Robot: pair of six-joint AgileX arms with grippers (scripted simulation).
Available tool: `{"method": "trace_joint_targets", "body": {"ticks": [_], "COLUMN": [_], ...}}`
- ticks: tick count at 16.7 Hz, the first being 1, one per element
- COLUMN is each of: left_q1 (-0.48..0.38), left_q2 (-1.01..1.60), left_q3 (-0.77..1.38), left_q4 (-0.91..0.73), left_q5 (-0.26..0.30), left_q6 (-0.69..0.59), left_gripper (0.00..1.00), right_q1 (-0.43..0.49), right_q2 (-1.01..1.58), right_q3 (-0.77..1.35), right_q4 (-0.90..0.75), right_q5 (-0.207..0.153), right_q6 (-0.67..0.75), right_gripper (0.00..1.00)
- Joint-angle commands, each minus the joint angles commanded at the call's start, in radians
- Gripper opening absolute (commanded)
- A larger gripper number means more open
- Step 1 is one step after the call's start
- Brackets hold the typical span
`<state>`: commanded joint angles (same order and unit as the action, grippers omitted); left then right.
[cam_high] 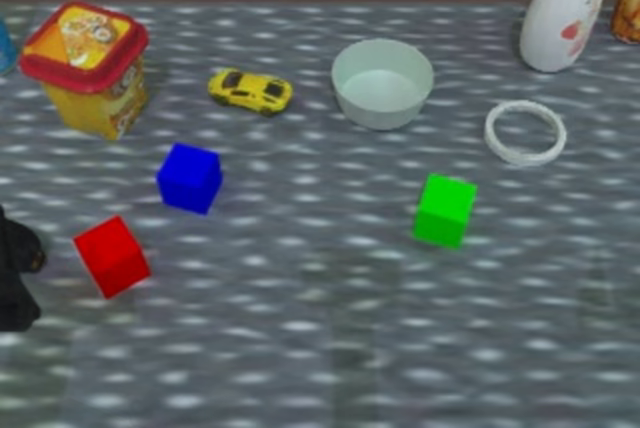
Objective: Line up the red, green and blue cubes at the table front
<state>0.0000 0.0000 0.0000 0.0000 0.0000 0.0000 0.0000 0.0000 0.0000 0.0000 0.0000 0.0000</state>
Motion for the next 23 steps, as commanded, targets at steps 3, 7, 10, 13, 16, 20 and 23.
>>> {"method": "trace_joint_targets", "body": {"ticks": [3, 7, 10, 13, 16, 20, 23], "left_q1": [-0.001, -0.016, -0.039, -0.065, -0.093, -0.126, -0.148], "left_q2": [0.01, 0.156, 0.377, 0.675, 0.998, 1.379, 1.608], "left_q3": [0.009, 0.135, 0.297, 0.486, 0.682, 0.929, 1.092], "left_q4": [-0.007, -0.096, -0.213, -0.357, -0.514, -0.71, -0.831], "left_q5": [0.0, -0.001, 0.0, 0.001, 0.002, 0.001, 0.001], "left_q6": [0.005, 0.079, 0.175, 0.289, 0.409, 0.56, 0.657], "left_gripper": [1.0, 1.0, 1.0, 1.0, 1.0, 1.0, 1.0], "right_q1": [0.0, 0.0, 0.0, 0.0, 0.0, 0.0, 0.0], "right_q2": [0.0, 0.0, 0.0, 0.0, 0.0, 0.0, 0.0], "right_q3": [0.0, 0.0, 0.0, 0.0, 0.0, 0.0, 0.0], "right_q4": [0.0, 0.0, 0.0, 0.0, 0.0, 0.0, 0.0], "right_q5": [0.0, 0.0, 0.0, 0.0, 0.0, 0.0, 0.0], "right_q6": [0.0, 0.0, 0.0, 0.0, 0.0, 0.0, 0.0], "right_gripper": [1.0, 1.0, 1.0, 1.0, 1.0, 1.0, 1.0]}}
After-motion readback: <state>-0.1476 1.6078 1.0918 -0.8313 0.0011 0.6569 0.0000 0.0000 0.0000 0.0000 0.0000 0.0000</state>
